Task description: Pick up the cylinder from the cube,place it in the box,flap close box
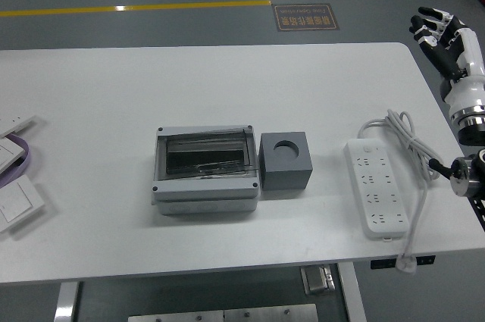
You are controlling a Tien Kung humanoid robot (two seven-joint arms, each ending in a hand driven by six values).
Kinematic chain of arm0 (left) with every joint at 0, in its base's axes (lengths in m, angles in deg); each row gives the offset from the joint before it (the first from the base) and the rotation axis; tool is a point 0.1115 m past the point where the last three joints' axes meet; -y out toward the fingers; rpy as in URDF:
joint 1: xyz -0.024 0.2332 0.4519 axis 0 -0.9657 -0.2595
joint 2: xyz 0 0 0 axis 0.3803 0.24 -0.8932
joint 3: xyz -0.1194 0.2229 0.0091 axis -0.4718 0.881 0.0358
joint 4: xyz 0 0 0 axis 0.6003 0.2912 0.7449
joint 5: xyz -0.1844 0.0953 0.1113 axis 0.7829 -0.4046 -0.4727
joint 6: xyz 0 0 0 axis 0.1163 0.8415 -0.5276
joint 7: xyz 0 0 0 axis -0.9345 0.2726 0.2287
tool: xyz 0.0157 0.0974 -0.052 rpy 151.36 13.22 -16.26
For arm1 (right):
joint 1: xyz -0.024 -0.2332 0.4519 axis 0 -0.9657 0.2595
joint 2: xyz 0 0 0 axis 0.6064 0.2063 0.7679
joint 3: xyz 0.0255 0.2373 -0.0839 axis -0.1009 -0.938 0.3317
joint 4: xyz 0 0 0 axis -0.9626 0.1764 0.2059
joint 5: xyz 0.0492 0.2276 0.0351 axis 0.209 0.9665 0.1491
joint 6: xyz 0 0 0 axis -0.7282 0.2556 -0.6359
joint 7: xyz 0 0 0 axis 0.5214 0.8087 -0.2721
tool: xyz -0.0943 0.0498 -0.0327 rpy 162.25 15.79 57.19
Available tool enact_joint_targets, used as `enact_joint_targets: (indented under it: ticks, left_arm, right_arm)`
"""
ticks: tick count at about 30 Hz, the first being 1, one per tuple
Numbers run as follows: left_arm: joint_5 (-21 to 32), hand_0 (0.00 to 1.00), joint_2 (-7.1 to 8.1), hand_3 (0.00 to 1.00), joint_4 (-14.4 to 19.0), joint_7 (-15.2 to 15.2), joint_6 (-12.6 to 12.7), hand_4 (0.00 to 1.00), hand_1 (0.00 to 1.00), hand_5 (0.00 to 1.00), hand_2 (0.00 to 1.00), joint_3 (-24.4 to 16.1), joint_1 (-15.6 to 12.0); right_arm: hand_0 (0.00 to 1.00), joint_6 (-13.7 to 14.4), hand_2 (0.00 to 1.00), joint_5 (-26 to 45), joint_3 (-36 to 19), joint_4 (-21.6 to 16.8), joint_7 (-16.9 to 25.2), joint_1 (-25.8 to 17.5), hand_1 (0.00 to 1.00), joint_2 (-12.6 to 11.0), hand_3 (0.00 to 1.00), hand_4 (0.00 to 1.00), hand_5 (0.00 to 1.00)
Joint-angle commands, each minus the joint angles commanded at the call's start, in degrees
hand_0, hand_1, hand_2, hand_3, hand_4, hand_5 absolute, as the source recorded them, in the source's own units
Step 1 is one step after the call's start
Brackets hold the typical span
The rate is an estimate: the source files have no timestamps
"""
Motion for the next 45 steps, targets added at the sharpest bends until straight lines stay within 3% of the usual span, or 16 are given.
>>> enact_joint_targets:
  ticks: [13, 45]
  left_arm:
    - [-0.33, 0.601, -0.20, 0.626, -0.64, -3.30, 0.17, 0.729, 0.523, 0.216, 0.567, 1.71, 0.11]
    - [0.13, 0.606, -0.15, 0.628, -0.55, -4.83, -0.96, 0.732, 0.546, 0.220, 0.573, 2.97, 0.71]
  right_arm:
    - [0.766, -0.62, 0.682, -0.50, -1.88, 0.74, -0.41, -1.26, 0.690, 0.61, 0.654, 0.756, 0.357]
    - [0.768, -1.20, 0.692, -0.61, -4.42, 1.67, -0.28, -2.28, 0.695, 0.56, 0.679, 0.785, 0.334]
